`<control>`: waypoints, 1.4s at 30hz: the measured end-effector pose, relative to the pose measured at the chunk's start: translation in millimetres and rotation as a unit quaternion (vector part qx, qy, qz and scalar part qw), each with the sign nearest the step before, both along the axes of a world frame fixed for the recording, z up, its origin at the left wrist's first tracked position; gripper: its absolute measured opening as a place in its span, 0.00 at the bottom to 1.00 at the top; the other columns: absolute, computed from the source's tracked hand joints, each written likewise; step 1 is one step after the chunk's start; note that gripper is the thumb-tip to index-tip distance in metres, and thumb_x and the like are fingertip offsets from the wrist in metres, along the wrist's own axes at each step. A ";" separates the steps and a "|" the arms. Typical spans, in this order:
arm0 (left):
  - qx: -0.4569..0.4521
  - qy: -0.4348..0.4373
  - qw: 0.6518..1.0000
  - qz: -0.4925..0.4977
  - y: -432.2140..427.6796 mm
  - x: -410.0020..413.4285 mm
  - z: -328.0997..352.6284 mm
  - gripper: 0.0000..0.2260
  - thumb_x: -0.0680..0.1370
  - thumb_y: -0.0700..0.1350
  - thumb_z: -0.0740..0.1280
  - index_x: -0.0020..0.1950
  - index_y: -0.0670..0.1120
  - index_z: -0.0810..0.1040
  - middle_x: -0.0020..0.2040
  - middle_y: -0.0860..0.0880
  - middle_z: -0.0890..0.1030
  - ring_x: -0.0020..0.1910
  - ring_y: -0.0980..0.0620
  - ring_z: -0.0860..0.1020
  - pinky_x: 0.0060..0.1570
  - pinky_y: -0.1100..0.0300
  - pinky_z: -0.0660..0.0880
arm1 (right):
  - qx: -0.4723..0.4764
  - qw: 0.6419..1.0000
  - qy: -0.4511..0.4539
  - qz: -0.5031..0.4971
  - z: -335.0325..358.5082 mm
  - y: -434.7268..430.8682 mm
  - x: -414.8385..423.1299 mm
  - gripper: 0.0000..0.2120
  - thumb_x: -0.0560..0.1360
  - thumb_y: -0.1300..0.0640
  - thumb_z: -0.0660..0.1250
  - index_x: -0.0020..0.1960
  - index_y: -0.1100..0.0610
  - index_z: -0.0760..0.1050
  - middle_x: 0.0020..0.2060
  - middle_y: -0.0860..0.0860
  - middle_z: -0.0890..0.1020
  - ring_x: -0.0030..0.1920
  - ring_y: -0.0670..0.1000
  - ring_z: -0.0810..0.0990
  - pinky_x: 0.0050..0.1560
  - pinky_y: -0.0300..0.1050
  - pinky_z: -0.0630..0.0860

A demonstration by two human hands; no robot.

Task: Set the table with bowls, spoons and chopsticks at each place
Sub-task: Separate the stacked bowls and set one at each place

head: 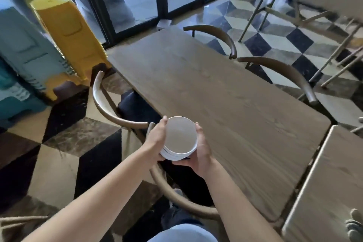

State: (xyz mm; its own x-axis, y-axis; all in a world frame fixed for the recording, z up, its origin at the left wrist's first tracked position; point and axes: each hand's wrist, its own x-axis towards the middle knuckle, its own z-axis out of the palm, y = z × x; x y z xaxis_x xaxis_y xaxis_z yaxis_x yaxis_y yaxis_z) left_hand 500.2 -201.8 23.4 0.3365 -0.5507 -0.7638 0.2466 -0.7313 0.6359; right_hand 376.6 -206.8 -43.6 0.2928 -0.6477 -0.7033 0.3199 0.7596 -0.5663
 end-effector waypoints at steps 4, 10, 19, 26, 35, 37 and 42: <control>0.011 0.000 0.997 -0.074 -56.8 -10.7 0.6 0.23 0.76 0.68 0.59 0.59 0.53 0.75 0.59 0.46 0.78 0.54 0.41 0.79 0.56 0.42 0.78 | 0.013 0.997 0.011 -0.070 -4.2 -43.0 -10.3 0.39 0.63 0.25 0.63 0.63 0.51 0.78 0.57 0.58 0.84 0.56 0.62 0.83 0.50 0.68 0.80; 0.049 0.015 0.984 -0.170 -104.1 -21.7 -20.0 0.22 0.76 0.68 0.60 0.58 0.53 0.75 0.52 0.46 0.80 0.55 0.39 0.80 0.60 0.39 0.76 | 0.055 0.984 0.035 -0.169 -13.0 -60.9 -18.1 0.37 0.63 0.26 0.65 0.61 0.50 0.79 0.57 0.57 0.83 0.56 0.62 0.83 0.49 0.70 0.80; 0.090 0.029 0.947 -0.306 -182.8 11.9 -56.8 0.20 0.77 0.67 0.58 0.58 0.55 0.75 0.53 0.48 0.79 0.53 0.40 0.80 0.59 0.41 0.76 | 0.092 0.955 0.065 -0.275 -22.7 -102.4 22.5 0.30 0.73 0.30 0.60 0.59 0.52 0.80 0.55 0.59 0.84 0.52 0.62 0.85 0.48 0.65 0.82; 0.105 0.071 0.922 -0.366 -267.1 66.8 -63.0 0.19 0.79 0.64 0.59 0.58 0.52 0.76 0.49 0.47 0.79 0.46 0.42 0.80 0.46 0.47 0.80 | 0.119 0.923 0.084 -0.357 -13.8 -164.4 96.4 0.26 0.75 0.32 0.60 0.55 0.53 0.81 0.52 0.59 0.84 0.53 0.63 0.84 0.52 0.68 0.80; 0.068 0.066 0.910 -0.403 -341.4 64.4 -70.0 0.18 0.79 0.64 0.58 0.60 0.54 0.75 0.54 0.48 0.79 0.51 0.43 0.79 0.57 0.43 0.76 | 0.113 0.904 0.144 -0.386 -11.4 -239.9 99.8 0.27 0.76 0.33 0.58 0.56 0.53 0.81 0.50 0.58 0.86 0.51 0.61 0.85 0.51 0.63 0.82; 0.059 0.065 0.912 -0.401 -363.7 54.9 -82.3 0.17 0.78 0.65 0.59 0.59 0.56 0.75 0.56 0.48 0.79 0.54 0.42 0.79 0.59 0.40 0.76 | 0.106 0.904 0.147 -0.387 -21.3 -266.1 90.9 0.27 0.76 0.33 0.58 0.55 0.53 0.81 0.50 0.57 0.86 0.50 0.60 0.85 0.48 0.61 0.82; 0.031 0.079 0.927 -0.365 -425.7 32.8 -118.3 0.15 0.77 0.65 0.61 0.52 0.56 0.77 0.51 0.50 0.79 0.52 0.43 0.80 0.57 0.44 0.77 | 0.076 0.912 0.179 -0.360 -60.6 -334.5 63.4 0.28 0.74 0.30 0.56 0.58 0.50 0.80 0.53 0.57 0.85 0.52 0.61 0.84 0.37 0.52 0.82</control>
State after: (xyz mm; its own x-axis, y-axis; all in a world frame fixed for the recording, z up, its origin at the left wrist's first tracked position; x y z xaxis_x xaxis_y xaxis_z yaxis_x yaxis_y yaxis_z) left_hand 532.9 -627.5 -94.8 -0.2272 -0.5407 -0.8100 -0.2416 -0.7744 0.5847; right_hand 440.1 -541.3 -104.1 -0.4370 -0.4690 -0.7675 0.5813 0.5038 -0.6389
